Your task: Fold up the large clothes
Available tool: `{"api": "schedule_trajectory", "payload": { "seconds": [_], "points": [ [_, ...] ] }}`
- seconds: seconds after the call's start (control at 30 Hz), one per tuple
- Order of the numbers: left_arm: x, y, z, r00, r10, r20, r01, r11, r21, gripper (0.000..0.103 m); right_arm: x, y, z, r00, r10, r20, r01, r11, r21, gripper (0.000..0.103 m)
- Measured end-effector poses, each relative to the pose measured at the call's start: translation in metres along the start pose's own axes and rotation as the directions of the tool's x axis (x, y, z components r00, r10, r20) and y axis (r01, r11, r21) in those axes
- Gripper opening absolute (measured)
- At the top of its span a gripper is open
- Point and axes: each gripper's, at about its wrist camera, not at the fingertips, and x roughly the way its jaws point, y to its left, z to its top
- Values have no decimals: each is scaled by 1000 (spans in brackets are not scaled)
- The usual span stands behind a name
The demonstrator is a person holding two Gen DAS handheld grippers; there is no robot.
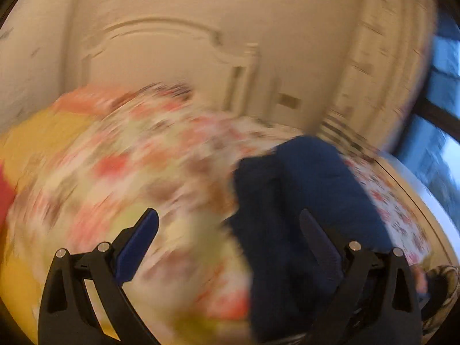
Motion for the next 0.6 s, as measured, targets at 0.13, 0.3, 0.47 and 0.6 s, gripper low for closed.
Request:
{"api": "schedule_trajectory", "payload": {
  "seconds": [0.13, 0.3, 0.47, 0.6],
  "points": [
    [43, -77, 43, 983, -143, -111, 158, 976, 147, 98, -1, -3, -2, 1000, -4, 5, 4, 1000, 5, 49],
    [128, -139, 52, 944, -99, -315, 195, 938, 288, 98, -4, -4, -4, 1000, -6, 14, 6, 1000, 17, 50],
    [192, -100, 28, 907, -66, -416, 168, 962, 214, 101, -15, -10, -7, 999, -12, 46, 11, 999, 30, 58],
    [192, -78, 20, 907, -82, -412, 162, 973, 163, 101, -56, -43, -18, 964, 182, 192, -217, 960, 177, 64]
  ]
}}
